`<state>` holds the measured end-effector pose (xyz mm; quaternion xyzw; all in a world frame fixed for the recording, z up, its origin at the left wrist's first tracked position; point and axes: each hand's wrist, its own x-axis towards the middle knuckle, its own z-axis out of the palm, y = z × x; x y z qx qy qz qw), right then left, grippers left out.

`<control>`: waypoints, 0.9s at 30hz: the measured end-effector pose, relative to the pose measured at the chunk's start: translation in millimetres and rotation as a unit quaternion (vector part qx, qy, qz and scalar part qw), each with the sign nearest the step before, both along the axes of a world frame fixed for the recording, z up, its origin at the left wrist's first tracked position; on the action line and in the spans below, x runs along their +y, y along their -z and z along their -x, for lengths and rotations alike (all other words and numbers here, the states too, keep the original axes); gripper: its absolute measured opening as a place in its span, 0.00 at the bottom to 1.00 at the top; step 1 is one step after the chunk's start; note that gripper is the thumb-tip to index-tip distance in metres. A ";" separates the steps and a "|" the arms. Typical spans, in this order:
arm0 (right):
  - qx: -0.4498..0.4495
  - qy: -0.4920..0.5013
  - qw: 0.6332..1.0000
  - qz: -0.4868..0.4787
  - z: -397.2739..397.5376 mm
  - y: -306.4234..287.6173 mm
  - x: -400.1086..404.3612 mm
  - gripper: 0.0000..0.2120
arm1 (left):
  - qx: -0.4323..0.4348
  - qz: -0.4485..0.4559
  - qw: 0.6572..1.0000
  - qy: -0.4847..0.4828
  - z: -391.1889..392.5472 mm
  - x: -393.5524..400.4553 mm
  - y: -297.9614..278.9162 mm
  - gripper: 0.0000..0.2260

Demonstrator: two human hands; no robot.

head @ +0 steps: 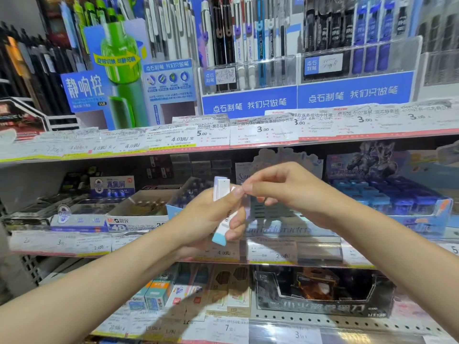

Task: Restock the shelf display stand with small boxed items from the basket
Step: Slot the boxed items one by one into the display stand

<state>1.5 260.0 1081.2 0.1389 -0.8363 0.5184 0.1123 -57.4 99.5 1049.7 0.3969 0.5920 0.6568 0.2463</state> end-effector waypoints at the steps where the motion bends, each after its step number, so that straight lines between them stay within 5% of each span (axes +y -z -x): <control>1: -0.001 0.001 1.000 0.009 0.4 -0.6 0.6 0.06 | -0.008 -0.004 1.000 0.006 0.1 0.6 -1.1 0.22; 8: -0.012 -0.019 1.000 0.019 3.3 3.3 -1.9 0.04 | -0.069 -0.020 0.997 0.035 -3.9 3.7 -1.9 0.19; 13: -0.015 -0.011 0.994 0.107 5.3 6.5 -2.0 0.05 | -0.135 -0.004 0.989 -0.054 -2.6 5.4 -0.4 0.21; 17: 0.140 -0.005 0.970 0.197 -0.7 14.4 1.3 0.06 | -0.192 -0.018 0.968 -0.159 4.7 1.1 4.6 0.19; 22: 0.441 0.040 0.885 -0.141 0.9 41.9 4.5 0.03 | -0.229 -0.092 0.958 -0.144 11.1 3.6 3.3 0.16; 27: 0.459 0.027 0.843 -0.278 7.3 60.3 4.7 0.03 | -0.084 -0.094 0.985 -0.115 9.8 2.6 1.2 0.10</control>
